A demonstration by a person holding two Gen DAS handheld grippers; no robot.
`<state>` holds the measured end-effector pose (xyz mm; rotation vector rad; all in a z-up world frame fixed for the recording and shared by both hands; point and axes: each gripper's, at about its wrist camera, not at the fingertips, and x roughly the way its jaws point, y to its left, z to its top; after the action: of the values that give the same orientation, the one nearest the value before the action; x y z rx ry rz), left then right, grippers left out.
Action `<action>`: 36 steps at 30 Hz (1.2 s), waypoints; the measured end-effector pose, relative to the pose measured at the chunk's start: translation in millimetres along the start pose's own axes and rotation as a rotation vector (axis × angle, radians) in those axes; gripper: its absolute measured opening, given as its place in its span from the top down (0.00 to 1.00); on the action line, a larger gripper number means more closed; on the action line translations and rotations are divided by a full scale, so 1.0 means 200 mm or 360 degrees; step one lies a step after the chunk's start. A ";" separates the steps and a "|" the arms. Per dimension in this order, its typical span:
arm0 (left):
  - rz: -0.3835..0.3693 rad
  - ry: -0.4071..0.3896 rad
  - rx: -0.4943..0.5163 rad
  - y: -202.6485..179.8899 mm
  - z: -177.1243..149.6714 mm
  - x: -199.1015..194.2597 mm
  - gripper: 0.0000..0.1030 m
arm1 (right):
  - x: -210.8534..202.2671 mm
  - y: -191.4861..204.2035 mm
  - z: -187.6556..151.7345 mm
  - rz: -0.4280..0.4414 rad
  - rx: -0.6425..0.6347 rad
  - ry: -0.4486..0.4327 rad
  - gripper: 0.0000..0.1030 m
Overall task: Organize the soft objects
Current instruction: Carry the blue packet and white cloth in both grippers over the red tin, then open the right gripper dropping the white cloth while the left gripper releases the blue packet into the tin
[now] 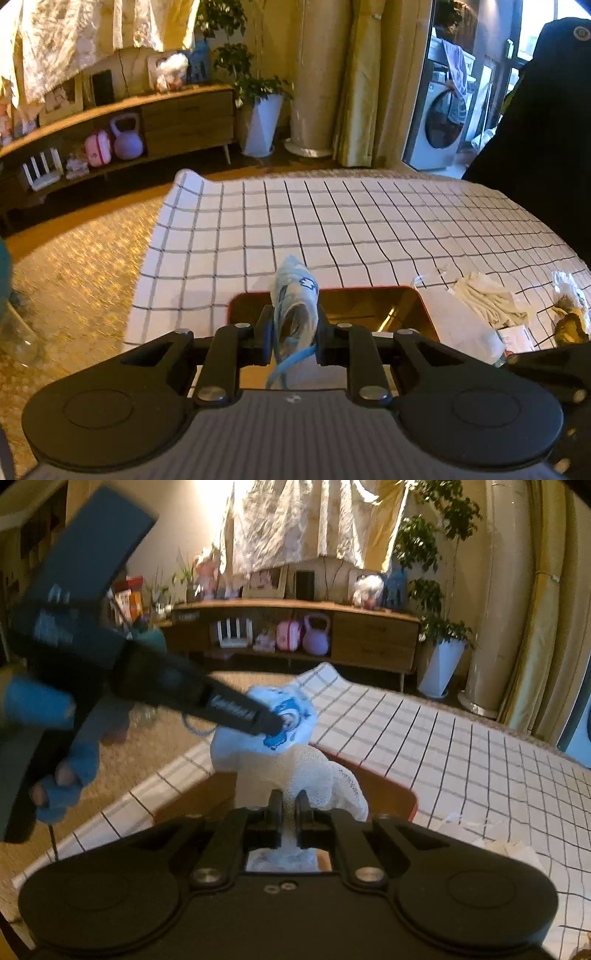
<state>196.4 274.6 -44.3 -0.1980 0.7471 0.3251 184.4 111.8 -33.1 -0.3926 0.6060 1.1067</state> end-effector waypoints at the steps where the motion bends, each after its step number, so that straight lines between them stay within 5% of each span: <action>1: -0.0010 0.0015 -0.0005 0.00 -0.01 0.02 0.80 | 0.02 0.01 -0.01 -0.0009 -0.0021 0.0011 0.95; 16: -0.0046 0.0212 -0.0009 0.00 -0.06 0.28 0.80 | 0.28 -0.03 -0.08 -0.0136 -0.0087 0.0220 0.92; 28: -0.0051 0.0265 0.0081 -0.03 -0.12 0.30 0.78 | 0.22 -0.04 -0.10 -0.0086 -0.0032 0.0208 0.65; 31: -0.0059 0.0247 0.0087 -0.04 -0.13 0.27 0.69 | 0.19 -0.04 -0.09 -0.0071 -0.0018 0.0201 0.57; 33: -0.0047 0.0227 0.0096 -0.04 -0.13 0.25 0.36 | 0.16 -0.05 -0.09 -0.0061 -0.0018 0.0194 0.52; 36: -0.0043 0.0164 0.0104 -0.06 -0.13 0.20 0.28 | 0.12 -0.04 -0.08 -0.0066 -0.0015 0.0175 0.46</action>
<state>211.1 265.2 -89.9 -0.1639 0.8547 0.2656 195.1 116.0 -60.9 -0.4746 0.6869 1.0539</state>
